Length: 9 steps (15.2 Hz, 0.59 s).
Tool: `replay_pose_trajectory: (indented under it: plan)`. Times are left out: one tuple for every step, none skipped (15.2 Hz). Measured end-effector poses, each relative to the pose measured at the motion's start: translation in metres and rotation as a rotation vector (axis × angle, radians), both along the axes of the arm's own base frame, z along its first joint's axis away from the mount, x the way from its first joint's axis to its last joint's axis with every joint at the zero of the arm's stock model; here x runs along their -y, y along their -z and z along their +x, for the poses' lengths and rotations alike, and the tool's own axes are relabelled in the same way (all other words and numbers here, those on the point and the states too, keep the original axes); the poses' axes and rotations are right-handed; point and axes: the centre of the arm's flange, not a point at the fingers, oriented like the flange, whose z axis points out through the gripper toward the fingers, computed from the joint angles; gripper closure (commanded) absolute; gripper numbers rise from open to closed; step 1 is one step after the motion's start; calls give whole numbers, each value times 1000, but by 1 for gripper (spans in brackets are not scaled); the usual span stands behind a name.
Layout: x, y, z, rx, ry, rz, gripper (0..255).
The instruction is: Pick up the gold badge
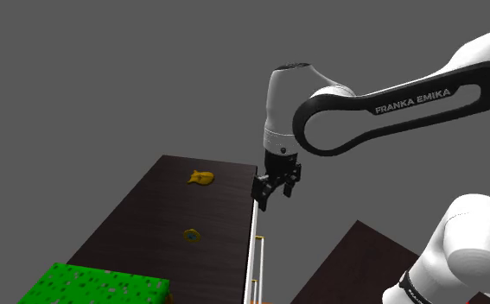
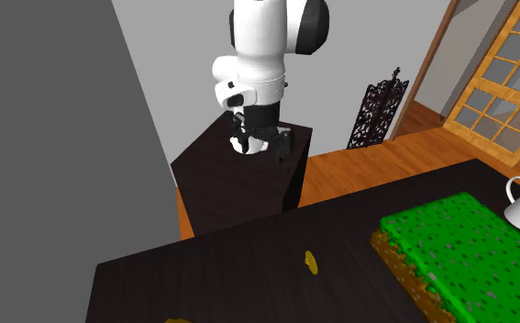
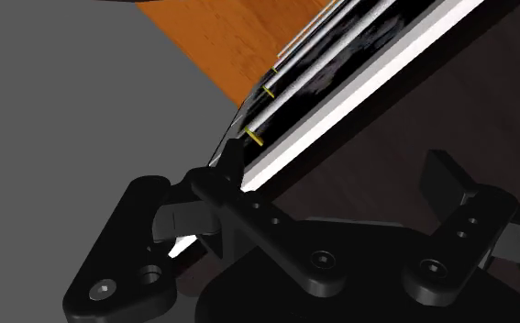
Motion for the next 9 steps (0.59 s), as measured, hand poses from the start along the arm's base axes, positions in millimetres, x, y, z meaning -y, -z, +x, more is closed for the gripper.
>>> replay_pose_trajectory:
  plan:
    - [-12, 6, 7, 10, 3, -6, 0]
    - [-25, 11, 13, 19, 7, -12, 0]
    - [-35, 16, 21, 28, 12, -17, 0]
    - [-43, 20, 27, 37, 17, -24, 0]
    - [-55, 27, 33, 46, 20, -30, 0]
    - [-64, 32, 38, 55, 24, -36, 0]
    - [-76, 38, 45, 64, 28, -41, 0]
    - [-85, 42, 49, 73, 32, -48, 0]
    - [-96, 46, 57, 82, 36, -53, 0]
